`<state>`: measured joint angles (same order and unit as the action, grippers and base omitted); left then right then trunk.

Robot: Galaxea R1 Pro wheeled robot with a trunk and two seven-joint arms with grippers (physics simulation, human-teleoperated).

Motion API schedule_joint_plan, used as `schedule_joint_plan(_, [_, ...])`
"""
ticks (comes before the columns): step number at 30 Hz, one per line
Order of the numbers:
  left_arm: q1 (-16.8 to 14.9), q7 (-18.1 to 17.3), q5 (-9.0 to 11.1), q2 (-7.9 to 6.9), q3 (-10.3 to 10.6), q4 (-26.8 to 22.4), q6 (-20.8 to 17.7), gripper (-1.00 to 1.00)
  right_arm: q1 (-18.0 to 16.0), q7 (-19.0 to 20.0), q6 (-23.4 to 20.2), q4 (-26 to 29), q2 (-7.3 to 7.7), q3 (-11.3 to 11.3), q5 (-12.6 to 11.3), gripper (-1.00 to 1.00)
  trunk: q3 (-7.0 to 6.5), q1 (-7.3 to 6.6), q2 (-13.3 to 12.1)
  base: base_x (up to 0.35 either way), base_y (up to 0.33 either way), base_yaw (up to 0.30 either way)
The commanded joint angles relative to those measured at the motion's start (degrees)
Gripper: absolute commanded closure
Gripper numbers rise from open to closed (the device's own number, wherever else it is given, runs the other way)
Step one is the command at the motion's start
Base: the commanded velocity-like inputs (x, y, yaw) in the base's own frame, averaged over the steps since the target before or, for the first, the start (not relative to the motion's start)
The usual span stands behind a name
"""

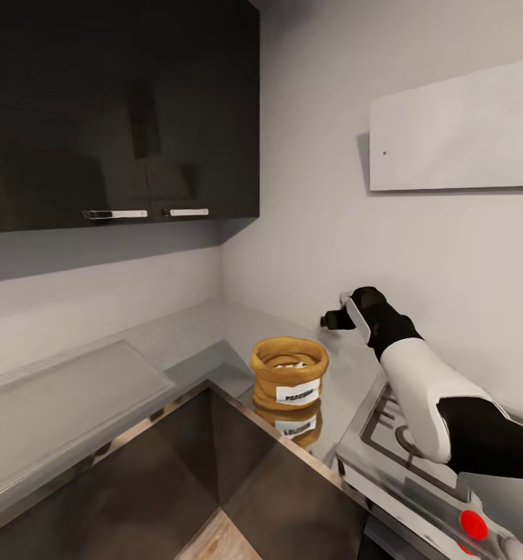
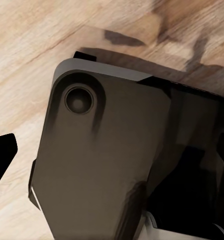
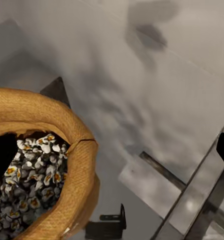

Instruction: In the kitchen, take the popcorn bag from the countertop, put it into the microwave, and heat it until the popcorn is cooked so the cooked popcorn ends up inside the bag.

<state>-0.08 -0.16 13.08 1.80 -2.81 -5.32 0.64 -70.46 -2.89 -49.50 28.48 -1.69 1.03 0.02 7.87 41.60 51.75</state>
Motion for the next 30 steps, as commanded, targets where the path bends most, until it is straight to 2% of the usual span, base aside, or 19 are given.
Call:
schedule_joint_plan(1, [0.0, 0.0, 0.2, 0.03, -0.3, 0.0, 0.1, -1.0, 0.0, -0.2, -1.3, 0.1, -0.02, 0.1, 0.0, -1.0, 0.08, 0.01, 0.1, 0.0, -0.011, 0.004])
schedule_joint_plan(4, [0.0, 0.0, 0.2, 0.01, -0.3, 0.0, 0.1, -1.0, 0.0, -0.2, -3.7, 0.2, 0.01, 0.0, 0.0, -1.0, 0.08, 0.01, 0.1, 0.0, -0.004, 0.141])
schedule_joint_plan(12, [0.0, 0.0, 0.2, -0.02, -0.3, 0.0, 0.1, -1.0, 0.0, -0.3, -4.2, 0.2, 0.02, 0.0, -0.1, -1.0, 0.08, 0.01, 0.1, 0.0, 0.0, 0.232])
schedule_joint_plan(16, [0.0, 0.0, 0.1, -0.02, -0.3, 0.0, 0.1, -1.0, 0.0, -0.2, -3.4, -0.2, 0.2, -0.1, -0.3, -1.0, 0.08, 0.01, 0.1, 0.0, 0.0, 0.028])
schedule_joint_plan(22, [0.0, 0.0, 0.2, 0.0, -0.3, 0.0, 0.1, -1.0, 0.0, 0.2, -3.3, -0.5, 1.58, -0.1, -0.3, -1.0, 0.08, 0.01, 0.1, 0.0, 0.0, 0.002])
schedule_joint_plan(30, [0.0, 0.0, 0.1, 0.05, -0.3, -0.1, 0.1, -1.0, 0.0, 0.2, -3.3, -0.5, 1.88, -0.1, -0.3, -1.0, 0.08, 0.01, 0.1, 0.011, 0.0, 0.0])
